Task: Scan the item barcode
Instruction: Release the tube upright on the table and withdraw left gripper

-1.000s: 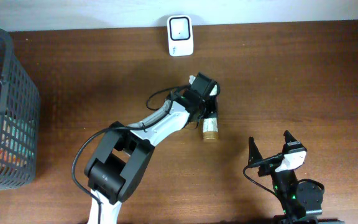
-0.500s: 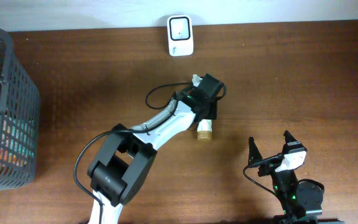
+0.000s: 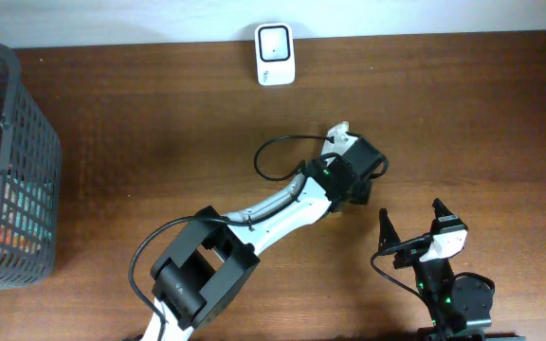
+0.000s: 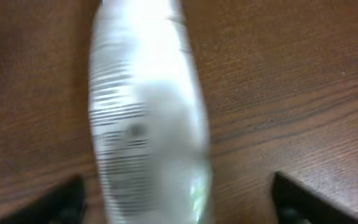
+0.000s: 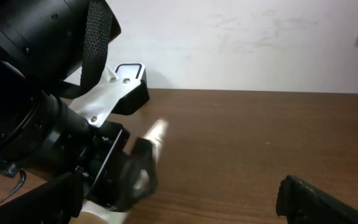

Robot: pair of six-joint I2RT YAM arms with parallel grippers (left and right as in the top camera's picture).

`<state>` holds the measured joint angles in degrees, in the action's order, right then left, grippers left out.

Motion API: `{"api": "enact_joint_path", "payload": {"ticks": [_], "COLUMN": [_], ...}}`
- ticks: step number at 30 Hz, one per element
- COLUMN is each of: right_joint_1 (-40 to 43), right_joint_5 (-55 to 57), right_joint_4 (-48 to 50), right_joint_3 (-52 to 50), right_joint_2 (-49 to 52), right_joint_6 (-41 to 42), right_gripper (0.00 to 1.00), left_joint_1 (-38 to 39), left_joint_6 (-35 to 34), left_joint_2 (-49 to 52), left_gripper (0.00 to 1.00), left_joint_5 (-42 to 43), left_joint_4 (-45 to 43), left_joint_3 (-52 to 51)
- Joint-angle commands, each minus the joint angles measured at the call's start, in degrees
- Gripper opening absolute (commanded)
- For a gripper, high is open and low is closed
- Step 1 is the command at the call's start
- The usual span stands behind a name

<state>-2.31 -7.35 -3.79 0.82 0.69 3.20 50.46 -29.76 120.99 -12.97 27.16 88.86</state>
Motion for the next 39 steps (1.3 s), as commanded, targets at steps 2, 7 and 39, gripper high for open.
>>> {"api": "enact_joint_path", "payload": {"ticks": [2, 7, 39], "right_joint_1": [-0.42, -0.42, -0.42], "right_joint_5": [0.33, 0.33, 0.33], "right_joint_4": [-0.04, -0.04, -0.04], "right_joint_3": [-0.46, -0.46, -0.46], "right_joint_2": [-0.28, -0.28, -0.28], "right_joint_6": [0.22, 0.22, 0.22], "right_gripper": [0.98, 0.98, 0.98], "left_joint_1": [-2.40, -5.14, -70.03], "left_joint_6": [6.14, 12.24, 7.89], "left_joint_2": [0.39, 0.39, 0.44], "left_gripper": [0.99, 0.99, 0.99], "left_joint_5": [1.66, 2.10, 8.02], "left_joint_4": [0.24, 8.33, 61.90], "left_joint_3": [6.08, 16.06, 79.73]}}
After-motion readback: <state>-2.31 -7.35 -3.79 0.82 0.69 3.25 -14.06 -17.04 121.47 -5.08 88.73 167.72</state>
